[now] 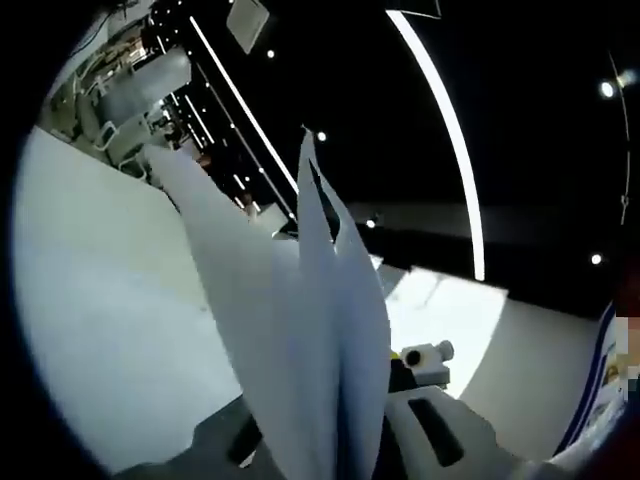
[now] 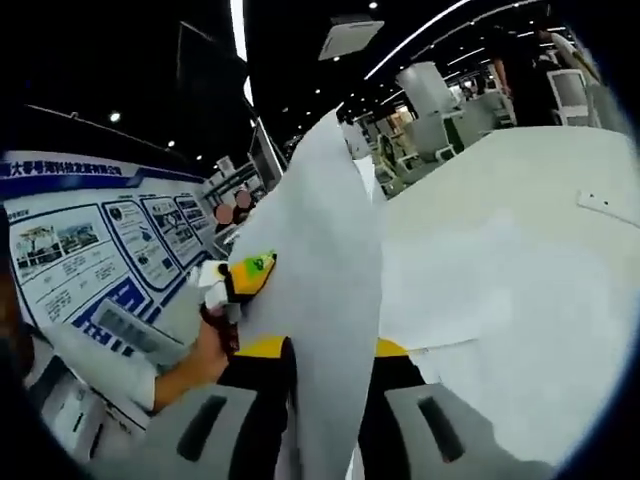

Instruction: Organize the stack of printing papers by aligning and flattening the scattered papers on the table

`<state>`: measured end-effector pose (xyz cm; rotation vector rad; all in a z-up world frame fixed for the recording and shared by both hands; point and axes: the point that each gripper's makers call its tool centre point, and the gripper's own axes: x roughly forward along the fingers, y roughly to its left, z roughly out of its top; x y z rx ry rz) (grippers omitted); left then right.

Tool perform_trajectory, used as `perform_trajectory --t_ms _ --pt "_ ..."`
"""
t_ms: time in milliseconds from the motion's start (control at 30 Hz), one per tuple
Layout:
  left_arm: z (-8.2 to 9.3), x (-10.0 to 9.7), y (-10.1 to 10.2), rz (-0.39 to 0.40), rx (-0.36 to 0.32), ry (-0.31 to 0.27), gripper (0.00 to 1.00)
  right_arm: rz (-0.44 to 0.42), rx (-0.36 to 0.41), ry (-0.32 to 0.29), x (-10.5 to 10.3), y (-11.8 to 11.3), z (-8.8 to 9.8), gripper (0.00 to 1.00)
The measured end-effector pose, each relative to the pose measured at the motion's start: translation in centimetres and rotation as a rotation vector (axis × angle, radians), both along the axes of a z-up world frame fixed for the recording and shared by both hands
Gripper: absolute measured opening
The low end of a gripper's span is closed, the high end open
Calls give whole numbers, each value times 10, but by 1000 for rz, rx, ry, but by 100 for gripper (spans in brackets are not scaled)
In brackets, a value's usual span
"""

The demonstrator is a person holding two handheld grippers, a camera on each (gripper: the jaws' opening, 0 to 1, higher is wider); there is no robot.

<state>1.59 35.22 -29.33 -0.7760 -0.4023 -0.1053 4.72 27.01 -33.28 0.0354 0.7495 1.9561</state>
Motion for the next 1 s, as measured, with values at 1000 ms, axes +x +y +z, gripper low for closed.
perform_trajectory --t_ms 1000 --pt "23 -16 -15 -120 -81 -147 6 97 64 173 -9 -8 -17 34"
